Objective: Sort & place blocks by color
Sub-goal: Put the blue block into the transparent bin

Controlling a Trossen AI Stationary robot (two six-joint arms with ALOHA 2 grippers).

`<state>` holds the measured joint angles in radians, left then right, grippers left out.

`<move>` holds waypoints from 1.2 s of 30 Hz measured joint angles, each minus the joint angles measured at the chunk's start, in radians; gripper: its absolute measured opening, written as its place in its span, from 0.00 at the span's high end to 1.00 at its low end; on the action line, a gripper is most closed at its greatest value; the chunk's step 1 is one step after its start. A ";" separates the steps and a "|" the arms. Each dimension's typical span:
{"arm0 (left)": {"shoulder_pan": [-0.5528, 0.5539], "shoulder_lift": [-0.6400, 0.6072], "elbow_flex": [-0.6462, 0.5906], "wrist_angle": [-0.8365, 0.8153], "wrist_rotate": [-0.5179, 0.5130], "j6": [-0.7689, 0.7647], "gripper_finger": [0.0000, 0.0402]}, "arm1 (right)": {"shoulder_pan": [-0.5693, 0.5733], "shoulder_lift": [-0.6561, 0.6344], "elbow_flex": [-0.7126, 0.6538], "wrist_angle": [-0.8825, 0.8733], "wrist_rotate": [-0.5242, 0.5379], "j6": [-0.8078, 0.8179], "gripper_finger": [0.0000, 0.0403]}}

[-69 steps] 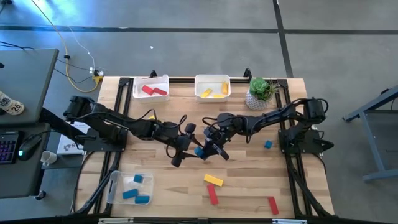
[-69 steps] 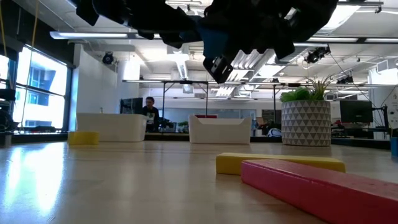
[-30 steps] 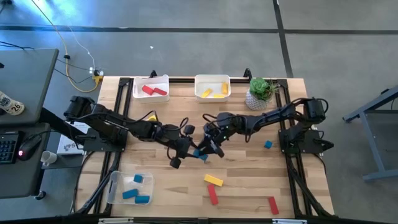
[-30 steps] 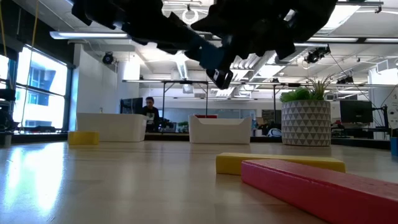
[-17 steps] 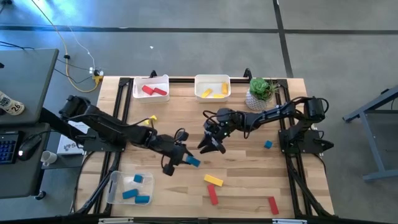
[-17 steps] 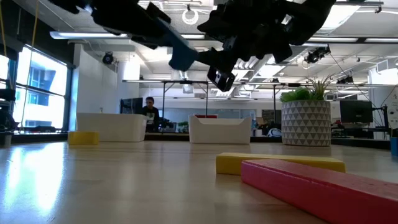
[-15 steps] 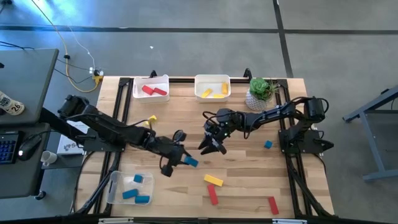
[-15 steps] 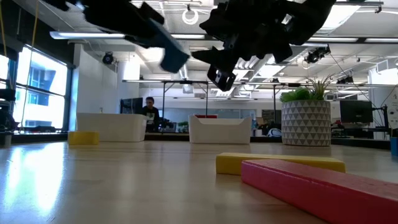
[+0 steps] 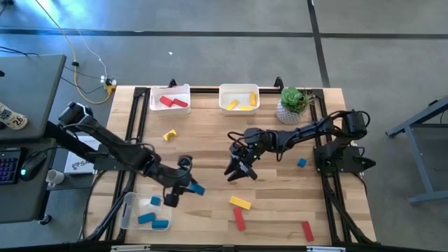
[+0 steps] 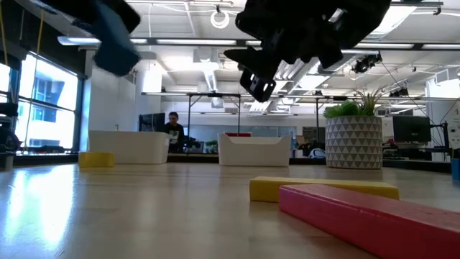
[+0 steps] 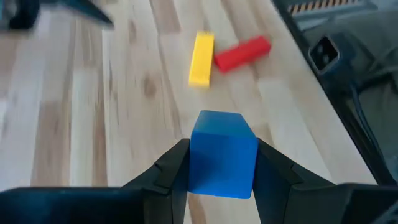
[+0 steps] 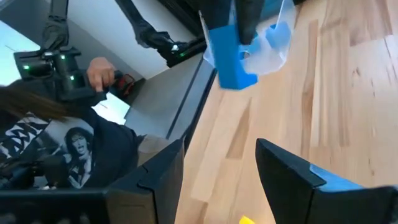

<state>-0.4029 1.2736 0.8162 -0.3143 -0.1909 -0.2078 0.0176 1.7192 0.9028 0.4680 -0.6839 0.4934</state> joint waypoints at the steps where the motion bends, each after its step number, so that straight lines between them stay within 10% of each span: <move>1: -0.009 -0.013 -0.001 -0.034 0.000 -0.023 0.72 | 0.004 -0.002 0.000 0.001 0.006 0.000 0.54; 13: -0.108 -0.084 0.030 -0.243 -0.008 -0.247 0.72 | 0.087 -0.061 0.068 -0.083 0.121 -0.058 0.54; 25: -0.233 -0.069 0.132 -0.539 0.019 -0.537 0.72 | 0.198 -0.072 0.355 -0.778 0.443 -0.251 0.54; 36: -0.317 -0.031 0.133 -0.650 0.088 -0.803 0.72 | 0.283 -0.072 0.406 -0.948 0.617 -0.143 0.54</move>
<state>-0.7195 1.2430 0.9489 -0.9640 -0.1034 -1.0111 0.3007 1.6475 1.3088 -0.4799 -0.0674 0.3509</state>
